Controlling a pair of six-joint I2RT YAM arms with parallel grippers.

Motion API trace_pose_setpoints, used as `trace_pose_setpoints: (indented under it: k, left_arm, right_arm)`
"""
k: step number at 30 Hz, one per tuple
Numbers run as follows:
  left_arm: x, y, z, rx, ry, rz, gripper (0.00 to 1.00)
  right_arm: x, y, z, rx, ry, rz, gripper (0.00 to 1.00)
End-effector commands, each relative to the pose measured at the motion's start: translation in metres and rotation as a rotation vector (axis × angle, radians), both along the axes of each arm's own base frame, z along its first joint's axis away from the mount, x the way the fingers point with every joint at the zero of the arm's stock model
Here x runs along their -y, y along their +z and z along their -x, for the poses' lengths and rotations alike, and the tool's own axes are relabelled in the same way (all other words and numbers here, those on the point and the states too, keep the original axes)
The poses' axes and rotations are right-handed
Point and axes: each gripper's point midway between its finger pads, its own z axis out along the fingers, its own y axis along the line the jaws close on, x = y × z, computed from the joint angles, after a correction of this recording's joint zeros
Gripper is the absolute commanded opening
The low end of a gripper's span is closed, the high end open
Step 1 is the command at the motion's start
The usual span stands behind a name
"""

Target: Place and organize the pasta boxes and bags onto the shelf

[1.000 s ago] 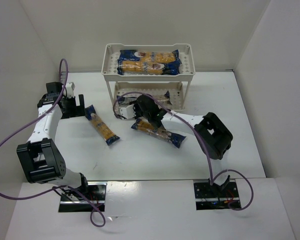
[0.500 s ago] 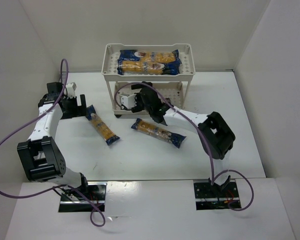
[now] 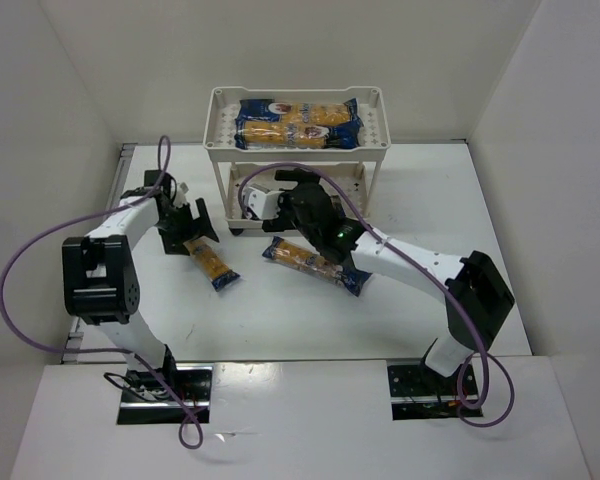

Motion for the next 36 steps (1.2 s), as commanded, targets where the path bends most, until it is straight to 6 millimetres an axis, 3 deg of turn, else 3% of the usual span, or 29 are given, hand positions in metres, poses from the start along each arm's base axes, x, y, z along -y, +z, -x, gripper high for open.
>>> trace_pose_setpoints:
  k: [1, 3, 6, 10, 18, 19, 20, 21, 22, 25, 26, 28, 29, 31, 32, 36]
  left_arm:
    - [-0.007, 0.001, -0.011, -0.053, 0.123, -0.082, 1.00]
    - [0.001, -0.004, -0.011, -0.082, 0.126, -0.053, 1.00]
    - [-0.004, -0.009, -0.015, -0.096, 0.141, -0.113, 1.00]
    - [-0.013, -0.029, 0.008, -0.170, 0.156, -0.173, 1.00]
    - [-0.008, -0.058, 0.001, -0.211, 0.113, -0.182, 0.97]
    - [-0.008, -0.061, 0.003, -0.211, 0.102, -0.186, 0.89]
    - [-0.008, -0.064, 0.006, -0.220, 0.101, -0.186, 0.75]
    - [-0.008, -0.071, 0.012, -0.234, 0.085, -0.190, 0.40]
    - [-0.009, -0.074, 0.011, -0.223, 0.065, -0.196, 0.27]
    - [-0.010, -0.081, 0.020, -0.233, 0.030, -0.205, 0.00]
    - [-0.011, -0.083, 0.024, -0.235, -0.004, -0.214, 0.00]
    - [-0.017, -0.069, 0.019, -0.177, -0.043, -0.249, 0.00]
    - [-0.022, -0.050, 0.013, -0.105, -0.101, -0.289, 0.00]
    - [-0.032, -0.031, 0.017, -0.055, -0.160, -0.353, 0.00]
    - [-0.041, -0.006, 0.012, 0.028, -0.217, -0.421, 0.00]
    - [-0.058, 0.030, 0.032, 0.095, -0.387, -0.557, 0.00]
  right_arm:
    - [0.017, -0.014, 0.003, -0.071, -0.084, -0.024, 0.99]
    - [0.018, -0.008, 0.001, -0.061, -0.095, -0.032, 0.99]
    - [0.015, -0.007, -0.003, -0.066, -0.107, -0.038, 0.99]
    - [0.015, -0.005, -0.004, -0.073, -0.121, -0.039, 0.99]
    - [0.016, -0.009, -0.003, -0.083, -0.123, -0.040, 0.99]
    - [0.016, -0.009, -0.003, -0.083, -0.123, -0.040, 0.99]
    - [0.016, -0.009, -0.003, -0.083, -0.123, -0.040, 0.99]
    - [0.017, -0.005, -0.003, -0.077, -0.123, -0.047, 0.98]
    - [0.017, -0.005, -0.003, -0.077, -0.123, -0.047, 0.98]
    - [0.016, -0.003, -0.003, -0.072, -0.123, -0.054, 0.98]
    - [0.016, -0.003, -0.003, -0.072, -0.123, -0.054, 0.98]
    - [0.017, 0.001, -0.002, -0.066, -0.122, -0.062, 0.98]
    - [0.019, 0.001, -0.001, -0.062, -0.120, -0.051, 0.98]
    - [0.021, 0.002, 0.001, -0.060, -0.119, -0.053, 0.98]
    - [0.024, 0.005, 0.003, -0.050, -0.116, -0.052, 0.98]
    - [0.025, 0.010, 0.006, -0.036, -0.107, -0.074, 0.97]
